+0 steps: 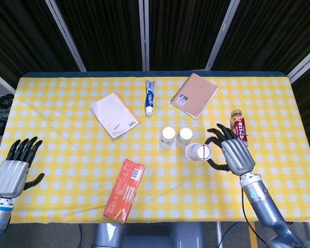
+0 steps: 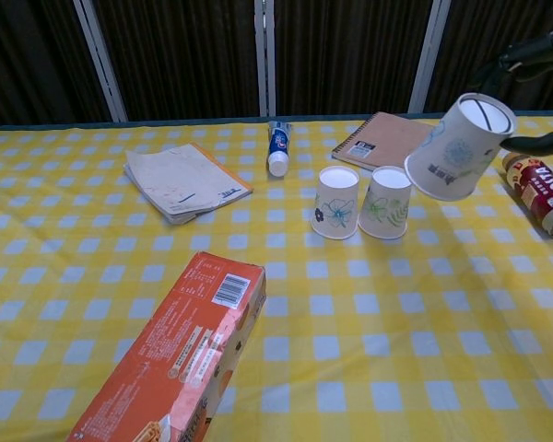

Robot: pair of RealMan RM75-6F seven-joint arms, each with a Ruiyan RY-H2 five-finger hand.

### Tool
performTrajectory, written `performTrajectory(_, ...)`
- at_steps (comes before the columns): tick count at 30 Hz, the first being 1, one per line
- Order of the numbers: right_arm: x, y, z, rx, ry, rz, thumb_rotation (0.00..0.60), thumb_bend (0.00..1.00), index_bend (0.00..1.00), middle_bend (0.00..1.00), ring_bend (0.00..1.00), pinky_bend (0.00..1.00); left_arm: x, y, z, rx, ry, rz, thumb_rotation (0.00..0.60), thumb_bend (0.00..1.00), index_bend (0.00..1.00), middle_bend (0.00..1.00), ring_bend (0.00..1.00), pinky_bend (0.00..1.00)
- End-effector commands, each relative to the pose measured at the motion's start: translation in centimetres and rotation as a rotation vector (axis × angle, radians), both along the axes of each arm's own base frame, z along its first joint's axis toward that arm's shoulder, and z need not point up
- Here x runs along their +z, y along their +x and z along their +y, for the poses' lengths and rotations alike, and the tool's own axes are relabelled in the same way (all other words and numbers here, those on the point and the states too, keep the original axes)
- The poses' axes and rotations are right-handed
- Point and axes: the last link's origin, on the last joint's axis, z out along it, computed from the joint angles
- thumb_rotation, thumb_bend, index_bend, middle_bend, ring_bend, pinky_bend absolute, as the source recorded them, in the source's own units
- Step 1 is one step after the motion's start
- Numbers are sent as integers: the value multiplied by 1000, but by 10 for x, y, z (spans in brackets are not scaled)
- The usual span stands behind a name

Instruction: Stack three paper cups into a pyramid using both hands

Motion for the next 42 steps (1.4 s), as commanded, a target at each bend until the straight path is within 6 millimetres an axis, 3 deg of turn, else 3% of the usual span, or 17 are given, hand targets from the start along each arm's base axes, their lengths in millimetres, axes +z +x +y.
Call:
performTrajectory(1, -5, 26, -28, 39, 24, 4, 600, 250, 524, 181, 0, 131, 0, -3, 5, 19, -10, -6, 600, 240, 0, 0, 0, 0)
performTrajectory(6, -27, 45, -57, 27, 47, 19, 600, 250, 524, 181, 0, 130, 1, -7, 12, 40, -28, -12, 600, 239, 0, 0, 0, 0)
performTrajectory(13, -48, 57, -80, 14, 50, 54, 600, 251, 523, 181, 0, 130, 5, -11, 17, 58, -22, -20, 600, 239, 0, 0, 0, 0)
performTrajectory(25, -59, 62, -94, 5, 51, 89, 600, 253, 522, 182, 0, 130, 6, -14, 20, 77, -24, -25, 600, 239, 0, 0, 0, 0)
performTrajectory(36, -67, 49, -103, -32, 49, 119, 600, 251, 517, 182, 0, 130, 5, -15, 21, 87, -34, -21, 600, 239, 0, 0, 0, 0)
performTrajectory(42, -70, 47, -100, -37, 66, 117, 600, 208, 390, 117, 0, 103, 5, -15, 21, 88, -34, -20, 600, 239, 0, 0, 0, 0)
